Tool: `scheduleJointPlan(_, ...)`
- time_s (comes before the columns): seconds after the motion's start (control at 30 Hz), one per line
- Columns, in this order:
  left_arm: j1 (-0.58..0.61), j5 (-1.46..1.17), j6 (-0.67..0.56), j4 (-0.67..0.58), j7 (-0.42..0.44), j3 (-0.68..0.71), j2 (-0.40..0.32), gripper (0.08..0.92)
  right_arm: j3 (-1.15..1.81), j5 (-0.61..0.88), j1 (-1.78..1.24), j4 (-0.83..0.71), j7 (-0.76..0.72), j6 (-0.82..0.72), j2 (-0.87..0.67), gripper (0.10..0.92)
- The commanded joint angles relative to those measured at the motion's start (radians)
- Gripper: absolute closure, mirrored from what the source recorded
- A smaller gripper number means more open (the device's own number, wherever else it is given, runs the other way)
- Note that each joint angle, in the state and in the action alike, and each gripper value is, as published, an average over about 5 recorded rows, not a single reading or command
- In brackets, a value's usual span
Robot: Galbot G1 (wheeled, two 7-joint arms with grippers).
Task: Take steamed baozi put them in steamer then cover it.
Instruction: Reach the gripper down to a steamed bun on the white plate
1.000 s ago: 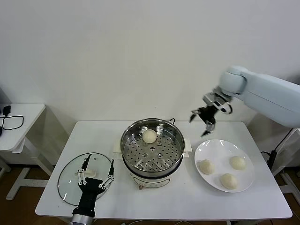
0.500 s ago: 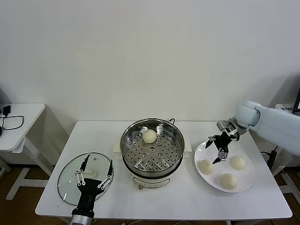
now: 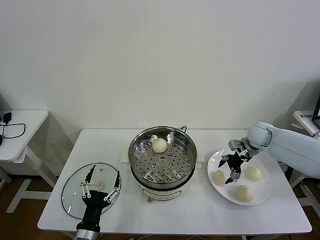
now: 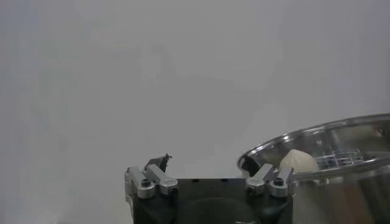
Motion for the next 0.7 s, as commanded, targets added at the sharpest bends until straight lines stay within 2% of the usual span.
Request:
scheduleJointPlan(0.03, 0.001, 0.0, -0.001, 0.002, 0.0, 0.0, 0.0, 0.177, 0.011, -0.011, -0.037, -0.012, 0.016, -0.01, 0.011, 0.203)
scheduleJointPlan(0.37, 0.0, 0.0, -0.004, 0.002, -0.001, -0.003, -0.001, 0.177, 0.016, -0.029, -0.046, -0.019, 0.013, -0.009, 0.015, 0.219)
scheduleJointPlan(0.57, 0.0, 0.0, -0.003, -0.003, -0.001, -0.002, -0.002, 0.177, 0.025, -0.033, -0.044, -0.017, 0.01, -0.009, 0.014, 0.333)
scheduleJointPlan(0.7, -0.001, -0.001, -0.003, -0.005, -0.002, -0.002, -0.001, 0.177, 0.023, -0.033, -0.024, -0.011, 0.007, -0.007, 0.009, 0.377)
